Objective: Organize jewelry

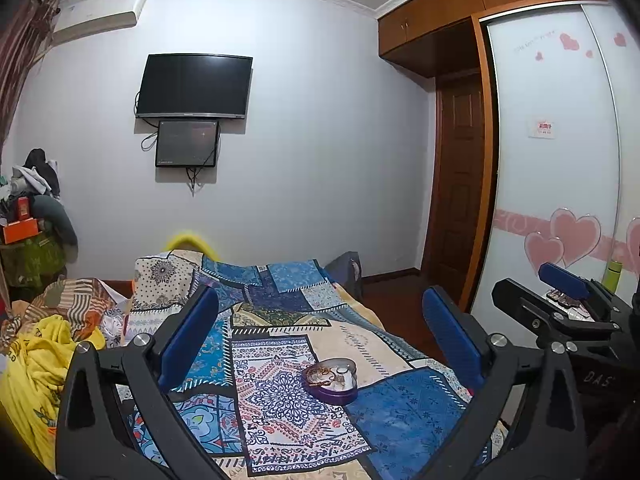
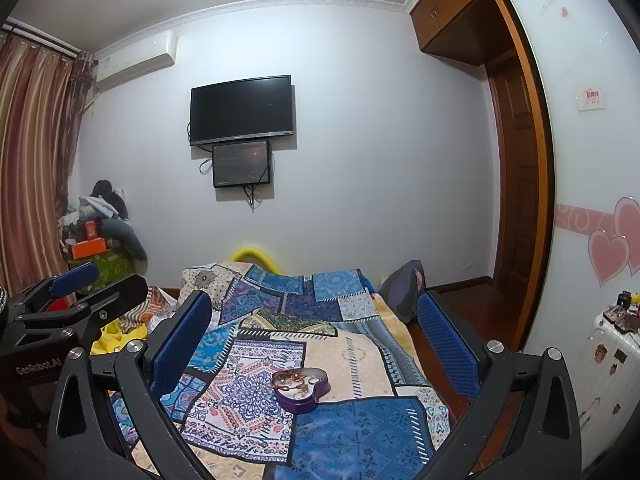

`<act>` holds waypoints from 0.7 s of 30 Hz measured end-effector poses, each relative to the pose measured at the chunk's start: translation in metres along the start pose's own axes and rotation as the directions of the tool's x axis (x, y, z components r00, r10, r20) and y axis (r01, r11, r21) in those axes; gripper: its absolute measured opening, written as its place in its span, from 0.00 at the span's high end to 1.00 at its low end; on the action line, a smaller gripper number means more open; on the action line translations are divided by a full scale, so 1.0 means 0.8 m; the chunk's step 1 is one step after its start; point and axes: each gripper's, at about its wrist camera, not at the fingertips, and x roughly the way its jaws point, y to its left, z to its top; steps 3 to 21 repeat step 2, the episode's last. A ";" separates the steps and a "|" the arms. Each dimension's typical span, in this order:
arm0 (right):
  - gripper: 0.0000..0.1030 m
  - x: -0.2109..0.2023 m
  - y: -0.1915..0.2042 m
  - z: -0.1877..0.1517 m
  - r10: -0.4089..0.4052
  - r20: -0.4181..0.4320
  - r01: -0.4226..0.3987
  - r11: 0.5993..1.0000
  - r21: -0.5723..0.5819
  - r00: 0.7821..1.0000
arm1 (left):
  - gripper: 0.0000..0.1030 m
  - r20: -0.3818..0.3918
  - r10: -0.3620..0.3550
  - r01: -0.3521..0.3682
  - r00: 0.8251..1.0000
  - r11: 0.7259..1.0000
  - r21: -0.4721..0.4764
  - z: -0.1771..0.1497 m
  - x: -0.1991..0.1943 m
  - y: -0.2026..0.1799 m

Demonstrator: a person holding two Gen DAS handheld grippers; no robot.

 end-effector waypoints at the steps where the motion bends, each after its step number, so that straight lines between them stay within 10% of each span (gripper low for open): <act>1: 0.01 0.001 0.000 0.000 0.000 -0.001 0.000 1.000 0.001 1.000 | 0.00 -0.001 0.002 -0.002 1.000 1.000 0.000 0.000 0.001 0.000; 21: 0.01 0.001 0.000 -0.001 0.000 -0.003 0.000 1.000 0.001 1.000 | 0.00 -0.003 0.003 -0.003 1.000 1.000 -0.001 -0.001 0.002 0.001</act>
